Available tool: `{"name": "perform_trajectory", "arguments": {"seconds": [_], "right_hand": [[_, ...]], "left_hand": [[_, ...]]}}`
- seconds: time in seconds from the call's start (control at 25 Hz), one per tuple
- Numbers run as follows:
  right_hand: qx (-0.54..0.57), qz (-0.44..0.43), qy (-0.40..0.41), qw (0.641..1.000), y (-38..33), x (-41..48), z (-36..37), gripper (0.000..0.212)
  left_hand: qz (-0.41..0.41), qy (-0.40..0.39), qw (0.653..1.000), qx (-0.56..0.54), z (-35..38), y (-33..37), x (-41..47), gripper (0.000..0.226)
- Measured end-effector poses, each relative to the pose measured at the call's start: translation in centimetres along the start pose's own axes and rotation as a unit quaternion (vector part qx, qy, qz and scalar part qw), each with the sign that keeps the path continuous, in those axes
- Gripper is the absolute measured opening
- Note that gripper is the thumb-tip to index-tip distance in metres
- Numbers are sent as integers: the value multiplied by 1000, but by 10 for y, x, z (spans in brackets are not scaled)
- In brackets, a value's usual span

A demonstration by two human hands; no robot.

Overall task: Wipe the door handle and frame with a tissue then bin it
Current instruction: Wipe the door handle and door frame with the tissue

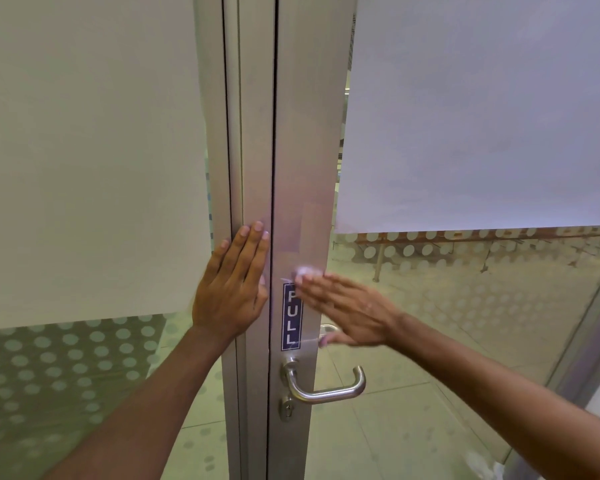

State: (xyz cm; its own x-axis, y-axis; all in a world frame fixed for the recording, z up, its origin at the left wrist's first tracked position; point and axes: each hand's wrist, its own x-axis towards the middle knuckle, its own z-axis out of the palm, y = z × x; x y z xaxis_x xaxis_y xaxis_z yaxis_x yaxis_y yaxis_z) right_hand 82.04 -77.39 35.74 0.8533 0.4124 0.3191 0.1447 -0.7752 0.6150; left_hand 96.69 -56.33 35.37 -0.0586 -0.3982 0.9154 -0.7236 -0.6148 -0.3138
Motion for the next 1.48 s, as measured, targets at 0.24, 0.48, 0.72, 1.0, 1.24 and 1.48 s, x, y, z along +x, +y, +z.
{"name": "perform_trajectory", "arguments": {"seconds": [0.24, 0.48, 0.72, 1.0, 1.24, 1.48], "right_hand": [[22, 100, 77, 992, -5, 24, -16, 88], [36, 42, -42, 998, -59, -18, 33, 83], [41, 53, -42, 997, -65, -23, 37, 86], [152, 284, 127, 938, -84, 39, 9, 91], [134, 257, 159, 944, -82, 56, 7, 87], [204, 367, 218, 881, -89, 67, 7, 87]], "left_hand": [[-1, -2, 1000, -8, 0, 0, 0, 61], [0, 1, 1000, -10, -1, 0, -1, 63], [5, -1, 1000, -4, -2, 0, 1, 62], [3, 3, 1000, -7, -3, 1, 1, 61], [4, -2, 1000, -4, -2, 0, 1, 60], [1, -4, 1000, -6, -1, 1, 0, 60]]}}
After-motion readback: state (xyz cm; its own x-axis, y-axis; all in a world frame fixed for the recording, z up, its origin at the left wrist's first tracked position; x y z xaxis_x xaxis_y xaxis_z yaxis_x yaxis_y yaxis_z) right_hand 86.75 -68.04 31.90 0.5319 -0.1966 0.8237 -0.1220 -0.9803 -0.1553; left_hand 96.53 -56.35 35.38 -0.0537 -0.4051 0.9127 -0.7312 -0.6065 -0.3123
